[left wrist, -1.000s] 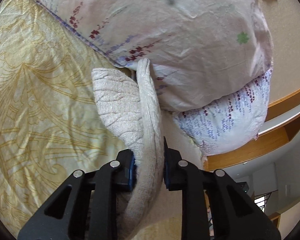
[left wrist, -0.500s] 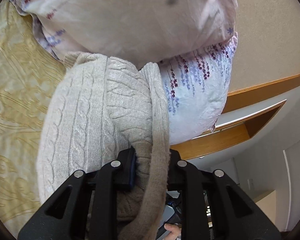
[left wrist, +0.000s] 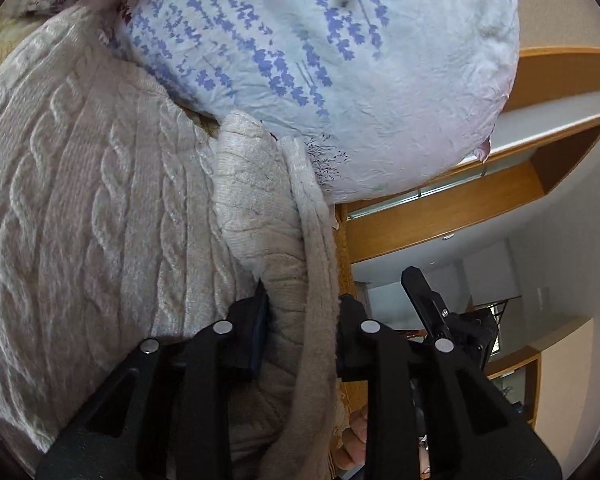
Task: Fold small clothes
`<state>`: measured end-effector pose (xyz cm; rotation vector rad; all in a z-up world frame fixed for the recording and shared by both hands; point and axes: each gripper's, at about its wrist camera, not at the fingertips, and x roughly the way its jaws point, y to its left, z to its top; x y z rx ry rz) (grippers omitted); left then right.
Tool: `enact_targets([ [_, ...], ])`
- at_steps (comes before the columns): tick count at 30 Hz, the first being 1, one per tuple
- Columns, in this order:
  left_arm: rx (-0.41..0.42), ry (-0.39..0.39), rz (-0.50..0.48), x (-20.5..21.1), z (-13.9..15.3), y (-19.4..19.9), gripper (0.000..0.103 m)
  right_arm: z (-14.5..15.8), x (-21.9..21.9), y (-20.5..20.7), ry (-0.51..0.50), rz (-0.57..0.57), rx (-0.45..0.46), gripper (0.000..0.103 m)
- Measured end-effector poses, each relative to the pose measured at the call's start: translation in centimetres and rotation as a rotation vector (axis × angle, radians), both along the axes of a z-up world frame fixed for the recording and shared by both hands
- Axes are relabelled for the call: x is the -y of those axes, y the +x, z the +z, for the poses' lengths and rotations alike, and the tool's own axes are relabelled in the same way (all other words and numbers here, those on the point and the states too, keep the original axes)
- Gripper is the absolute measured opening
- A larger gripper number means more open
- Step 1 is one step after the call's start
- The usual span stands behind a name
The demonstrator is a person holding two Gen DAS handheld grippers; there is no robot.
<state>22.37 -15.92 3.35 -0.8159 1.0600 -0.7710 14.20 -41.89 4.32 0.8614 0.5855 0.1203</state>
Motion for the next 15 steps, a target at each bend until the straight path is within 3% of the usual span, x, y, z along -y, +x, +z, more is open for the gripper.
enact_targets([
  [1,0.008,-0.007,-0.025,0.3,0.5,0.1,0.048,-0.1,-0.1,0.1,0.009,0.013,0.002,0.102],
  [4,0.073,0.033,-0.099,0.7,2.6,-0.9,0.07,-0.2,-0.2,0.2,0.008,0.026,-0.004,0.102],
  [6,0.154,0.104,-0.135,0.2,4.1,-2.3,0.072,-0.3,-0.1,0.1,0.023,0.034,-0.006,0.102],
  [10,0.351,0.406,-0.127,-2.3,6.5,-5.7,0.075,-0.8,0.1,0.2,0.06,0.072,-0.019,0.093],
  [15,0.529,0.734,-0.123,-5.5,6.7,-9.9,0.074,-1.3,-1.2,1.1,0.033,0.143,-0.056,0.082],
])
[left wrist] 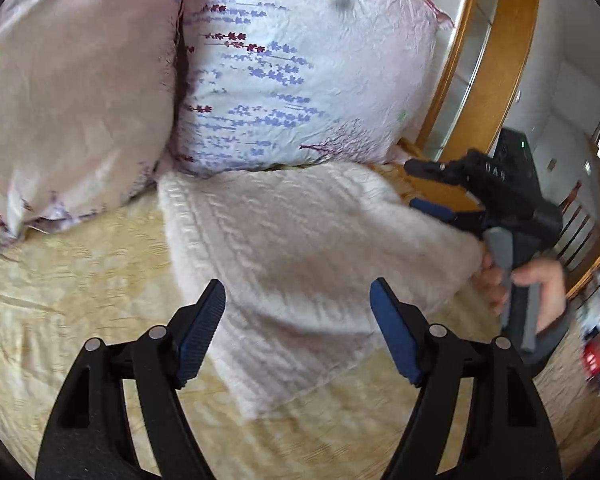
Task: Fold small clothes
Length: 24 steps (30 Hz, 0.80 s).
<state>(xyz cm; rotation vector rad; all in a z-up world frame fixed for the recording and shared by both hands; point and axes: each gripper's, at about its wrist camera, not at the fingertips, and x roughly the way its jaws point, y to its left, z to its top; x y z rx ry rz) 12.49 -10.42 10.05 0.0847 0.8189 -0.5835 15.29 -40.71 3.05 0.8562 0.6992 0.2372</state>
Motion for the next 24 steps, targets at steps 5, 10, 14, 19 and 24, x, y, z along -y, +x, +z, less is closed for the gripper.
enact_targets([
  [5,0.077,0.197,-0.038,0.0,-1.7,-1.8,0.074,-0.8,-1.6,0.9,-0.074,0.053,-0.054,0.082],
  [10,0.104,0.333,-0.079,1.3,-3.9,-2.8,0.063,-1.4,-3.3,1.4,-0.141,0.103,-0.082,0.053],
  [14,0.094,0.35,-0.076,1.3,-4.8,-2.2,0.054,-1.0,-3.7,1.1,-0.197,0.093,-0.061,0.032],
  [19,0.084,0.312,-0.039,0.3,-4.4,-2.0,0.031,1.0,-3.6,0.1,-0.184,0.068,0.057,0.022],
  [24,0.094,0.296,-0.01,-0.6,-3.8,-2.2,0.019,3.1,-3.9,-1.1,-0.176,0.067,0.197,0.019],
])
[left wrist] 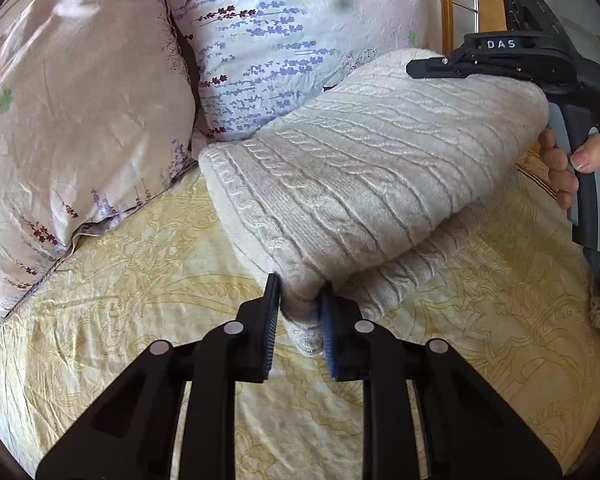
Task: Fold small clothes
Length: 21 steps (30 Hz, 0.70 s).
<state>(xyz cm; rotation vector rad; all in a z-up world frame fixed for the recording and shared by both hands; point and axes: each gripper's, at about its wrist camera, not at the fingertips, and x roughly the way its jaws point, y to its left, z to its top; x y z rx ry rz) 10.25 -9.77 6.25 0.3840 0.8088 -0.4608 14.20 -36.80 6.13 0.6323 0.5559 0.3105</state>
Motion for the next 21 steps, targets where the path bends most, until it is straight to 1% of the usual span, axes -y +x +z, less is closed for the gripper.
enact_targets([
  [1,-0.004,-0.002,-0.002,-0.1,0.0,-0.1,0.017,0.4,-0.1,-0.3,-0.007,0.004,0.027,0.018],
  [2,-0.009,-0.002,-0.004,-0.1,-0.1,-0.2,0.017,0.8,-0.3,-0.4,-0.031,0.002,0.031,0.018],
  [3,-0.013,-0.001,-0.005,-0.2,-0.2,-0.3,0.017,0.7,-0.4,-0.2,-0.072,-0.018,-0.004,0.018],
  [4,-0.019,-0.001,-0.009,-0.1,-0.3,-0.4,0.017,0.1,-0.3,0.2,-0.116,-0.048,-0.067,0.018],
  [5,-0.027,-0.003,-0.015,-0.1,-0.5,-0.5,0.017,-0.8,-0.2,0.7,-0.136,-0.067,-0.142,0.018],
  [6,-0.032,0.0,-0.02,0.1,-0.6,-0.6,0.017,-1.9,0.3,1.2,-0.121,-0.072,-0.21,0.018],
  [7,-0.034,0.006,-0.027,0.2,-0.7,-0.7,0.017,-2.7,0.5,1.5,-0.099,-0.075,-0.246,0.018],
  [9,-0.033,0.011,-0.033,0.5,-1.0,-0.9,0.017,-3.0,0.8,1.6,-0.087,-0.077,-0.258,0.018],
  [10,-0.038,0.002,-0.033,0.5,-1.0,-0.8,0.018,-3.0,0.7,1.6,-0.094,-0.078,-0.258,0.018],
  [12,-0.057,-0.033,-0.026,0.3,-1.0,-0.7,0.02,-3.1,0.6,1.6,-0.101,-0.081,-0.26,0.018],
  [14,-0.075,-0.066,-0.021,-0.1,-1.0,-0.6,0.022,-2.8,0.7,1.2,-0.088,-0.096,-0.237,0.018],
  [16,-0.079,-0.096,-0.021,-0.4,-0.9,-0.9,0.024,-2.5,0.6,1.0,-0.112,-0.094,-0.222,0.018],
  [17,-0.077,-0.107,-0.021,-0.7,-0.6,-1.1,0.031,-2.7,0.5,1.1,-0.13,-0.089,-0.242,0.018],
  [18,-0.073,-0.122,-0.019,-1.0,-0.3,-1.1,0.037,-3.4,0.1,1.6,-0.161,-0.072,-0.28,0.019],
  [19,-0.066,-0.143,-0.013,-1.3,0.1,-1.2,0.051,-3.9,0.1,1.9,-0.17,-0.069,-0.304,0.02],
  [20,-0.063,-0.174,-0.008,-1.7,0.6,-1.3,0.065,-4.0,0.4,1.8,-0.153,-0.079,-0.309,0.021],
  [21,-0.063,-0.215,-0.001,-2.1,1.2,-1.2,0.07,-3.9,1.0,1.5,-0.132,-0.094,-0.297,0.028],
])
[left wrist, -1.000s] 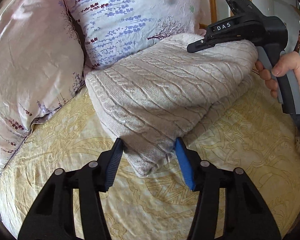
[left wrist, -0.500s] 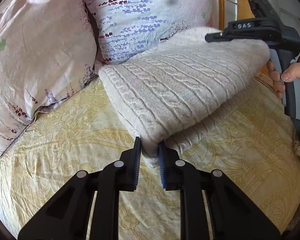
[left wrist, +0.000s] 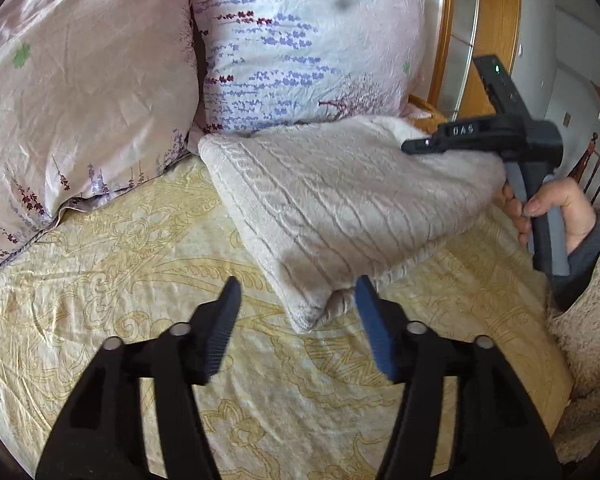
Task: Fold small clothes
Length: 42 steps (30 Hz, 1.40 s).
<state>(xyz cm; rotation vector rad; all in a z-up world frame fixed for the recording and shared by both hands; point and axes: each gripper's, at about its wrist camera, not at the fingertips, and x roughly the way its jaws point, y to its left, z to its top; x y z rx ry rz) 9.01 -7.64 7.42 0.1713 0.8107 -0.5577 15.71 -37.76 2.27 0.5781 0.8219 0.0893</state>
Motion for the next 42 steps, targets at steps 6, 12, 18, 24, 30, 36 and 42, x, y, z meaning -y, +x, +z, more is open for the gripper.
enact_targets([
  [6,-0.041,-0.125,0.114,-0.9,2.2,3.3,0.083,2.5,2.8,-2.4,0.07,-0.102,0.201,0.044],
  [12,0.044,-0.083,0.114,3.9,3.3,5.9,0.083,3.3,-1.1,-1.2,0.014,0.082,0.236,0.044],
  [18,0.008,-0.048,0.103,8.2,1.7,7.8,0.083,2.3,-1.9,-0.6,-0.023,0.106,0.166,0.044],
  [24,-0.012,0.071,0.093,10.1,-0.9,7.8,0.086,0.8,-3.2,0.2,-0.143,0.138,0.044,0.044],
  [30,-0.038,0.071,0.09,10.2,-1.4,8.0,0.09,0.5,-3.4,0.3,-0.159,0.149,0.025,0.045],
  [36,-0.037,0.09,0.092,10.4,-1.7,8.2,0.092,0.5,-3.3,0.3,-0.158,0.151,0.017,0.045],
  [42,-0.02,0.111,0.094,10.8,-1.9,8.0,0.094,0.2,-2.8,0.4,-0.102,0.142,0.015,0.046],
])
